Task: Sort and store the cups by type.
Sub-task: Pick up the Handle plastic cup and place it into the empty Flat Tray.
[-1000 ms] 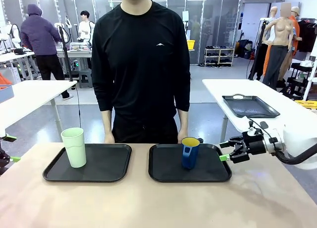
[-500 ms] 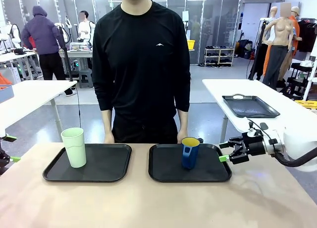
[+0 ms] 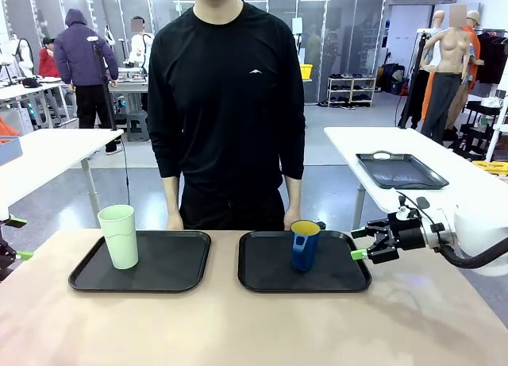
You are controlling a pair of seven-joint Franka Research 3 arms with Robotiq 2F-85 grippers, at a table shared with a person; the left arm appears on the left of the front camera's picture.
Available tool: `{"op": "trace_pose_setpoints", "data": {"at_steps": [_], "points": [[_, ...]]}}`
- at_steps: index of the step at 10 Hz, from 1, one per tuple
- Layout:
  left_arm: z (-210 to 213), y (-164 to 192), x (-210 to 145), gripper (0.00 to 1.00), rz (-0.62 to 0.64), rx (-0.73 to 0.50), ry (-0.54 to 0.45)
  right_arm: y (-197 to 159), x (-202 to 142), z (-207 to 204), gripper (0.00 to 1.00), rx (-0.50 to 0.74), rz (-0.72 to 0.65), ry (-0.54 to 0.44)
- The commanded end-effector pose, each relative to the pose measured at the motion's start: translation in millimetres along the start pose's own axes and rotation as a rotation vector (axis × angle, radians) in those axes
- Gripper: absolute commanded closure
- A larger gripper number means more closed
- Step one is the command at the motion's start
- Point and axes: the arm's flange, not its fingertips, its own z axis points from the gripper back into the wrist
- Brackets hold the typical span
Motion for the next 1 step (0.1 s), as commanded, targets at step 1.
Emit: {"op": "trace_pose_setpoints", "data": {"at_steps": [1], "points": [[2.3,1.0,1.4,0.0,-0.009,0.002,-0.001,-3.1,2.6,0.7,0.0,0.007,-0.008,0.004]]}}
